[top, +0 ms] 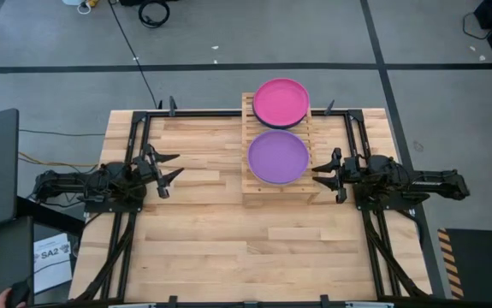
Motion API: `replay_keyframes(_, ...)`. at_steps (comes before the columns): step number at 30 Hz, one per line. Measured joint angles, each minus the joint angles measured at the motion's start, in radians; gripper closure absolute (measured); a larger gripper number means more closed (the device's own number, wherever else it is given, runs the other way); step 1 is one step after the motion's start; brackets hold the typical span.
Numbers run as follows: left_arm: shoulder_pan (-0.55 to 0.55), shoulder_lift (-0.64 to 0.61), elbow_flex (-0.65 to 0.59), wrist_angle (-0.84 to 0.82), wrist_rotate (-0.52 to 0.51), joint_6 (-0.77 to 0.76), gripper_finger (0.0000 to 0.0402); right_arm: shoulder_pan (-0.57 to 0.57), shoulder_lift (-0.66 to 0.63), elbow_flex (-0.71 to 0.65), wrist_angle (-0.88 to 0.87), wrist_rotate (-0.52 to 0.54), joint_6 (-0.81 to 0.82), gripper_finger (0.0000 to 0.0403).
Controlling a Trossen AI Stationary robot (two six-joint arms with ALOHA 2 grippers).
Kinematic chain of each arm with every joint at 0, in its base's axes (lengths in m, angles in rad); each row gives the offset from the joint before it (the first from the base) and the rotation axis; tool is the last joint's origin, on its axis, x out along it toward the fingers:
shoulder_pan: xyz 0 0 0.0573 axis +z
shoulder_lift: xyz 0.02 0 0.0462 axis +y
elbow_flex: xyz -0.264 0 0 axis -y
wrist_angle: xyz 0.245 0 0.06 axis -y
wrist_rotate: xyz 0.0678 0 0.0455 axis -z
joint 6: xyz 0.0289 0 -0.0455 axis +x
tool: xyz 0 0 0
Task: Place and stack plates onto a shelf
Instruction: Return to Home Position
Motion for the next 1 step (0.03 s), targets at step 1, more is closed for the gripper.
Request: replay_keyframes(1,0.0,0.0,0.0,0.0,0.0,0.0,0.0173,0.0,0.0,0.0,0.0,0.0,0.0,0.0254)
